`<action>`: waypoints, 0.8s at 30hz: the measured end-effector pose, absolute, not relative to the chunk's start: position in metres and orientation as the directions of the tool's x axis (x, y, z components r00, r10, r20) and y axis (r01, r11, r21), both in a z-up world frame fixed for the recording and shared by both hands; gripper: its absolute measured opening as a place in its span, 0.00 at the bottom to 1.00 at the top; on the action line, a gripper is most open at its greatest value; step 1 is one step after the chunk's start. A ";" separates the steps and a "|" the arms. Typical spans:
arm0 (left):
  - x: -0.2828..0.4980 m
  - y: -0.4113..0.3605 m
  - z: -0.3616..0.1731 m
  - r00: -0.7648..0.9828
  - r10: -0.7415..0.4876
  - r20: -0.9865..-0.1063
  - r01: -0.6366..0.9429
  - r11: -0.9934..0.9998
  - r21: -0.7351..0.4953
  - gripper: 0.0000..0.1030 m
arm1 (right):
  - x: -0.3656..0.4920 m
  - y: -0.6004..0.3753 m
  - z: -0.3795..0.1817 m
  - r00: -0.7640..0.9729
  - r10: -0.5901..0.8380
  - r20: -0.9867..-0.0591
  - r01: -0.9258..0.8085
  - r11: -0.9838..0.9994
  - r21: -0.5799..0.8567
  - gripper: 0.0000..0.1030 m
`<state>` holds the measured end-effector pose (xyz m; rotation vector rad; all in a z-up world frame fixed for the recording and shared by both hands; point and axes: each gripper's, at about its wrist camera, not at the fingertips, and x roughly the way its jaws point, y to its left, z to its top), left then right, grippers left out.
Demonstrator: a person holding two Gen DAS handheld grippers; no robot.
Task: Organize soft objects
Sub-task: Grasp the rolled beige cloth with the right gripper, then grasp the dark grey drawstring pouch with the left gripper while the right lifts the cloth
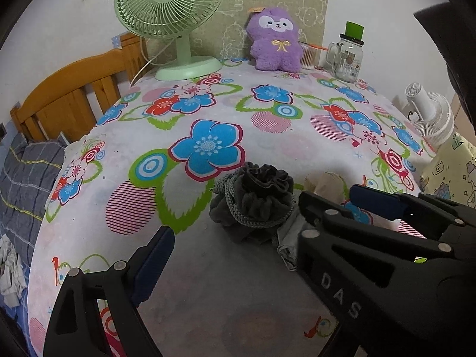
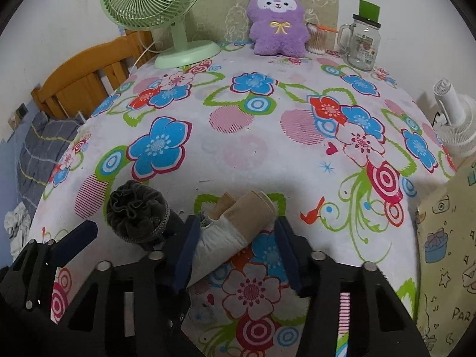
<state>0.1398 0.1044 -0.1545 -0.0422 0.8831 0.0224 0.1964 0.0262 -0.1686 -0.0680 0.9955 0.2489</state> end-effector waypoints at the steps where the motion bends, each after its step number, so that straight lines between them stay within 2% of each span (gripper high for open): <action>1: 0.141 0.105 -0.155 0.632 -0.001 -0.775 -0.036 0.999 -0.031 0.90 | 0.198 0.025 -0.170 0.510 0.185 -0.840 -0.244 0.968 0.065 0.36; 2: 0.142 0.105 -0.155 0.631 -0.005 -0.776 -0.037 0.999 -0.036 0.90 | 0.200 0.025 -0.171 0.505 0.182 -0.844 -0.243 0.968 0.063 0.27; 7: 0.145 0.101 -0.154 0.629 -0.011 -0.777 -0.031 0.999 -0.039 0.90 | 0.201 0.022 -0.170 0.516 0.169 -0.840 -0.238 0.970 0.049 0.07; 22: 0.157 0.088 -0.150 0.652 0.022 -0.758 -0.051 0.999 -0.014 0.90 | 0.212 -0.018 -0.166 0.552 0.127 -0.824 -0.160 0.986 0.045 0.07; 23: 0.158 0.089 -0.151 0.654 0.029 -0.756 -0.056 0.998 -0.010 0.89 | 0.211 -0.018 -0.165 0.556 0.131 -0.821 -0.165 0.985 0.045 0.08; 24: 0.159 0.091 -0.151 0.653 0.028 -0.757 -0.059 0.998 -0.013 0.81 | 0.210 -0.017 -0.164 0.561 0.129 -0.818 -0.171 0.984 0.038 0.08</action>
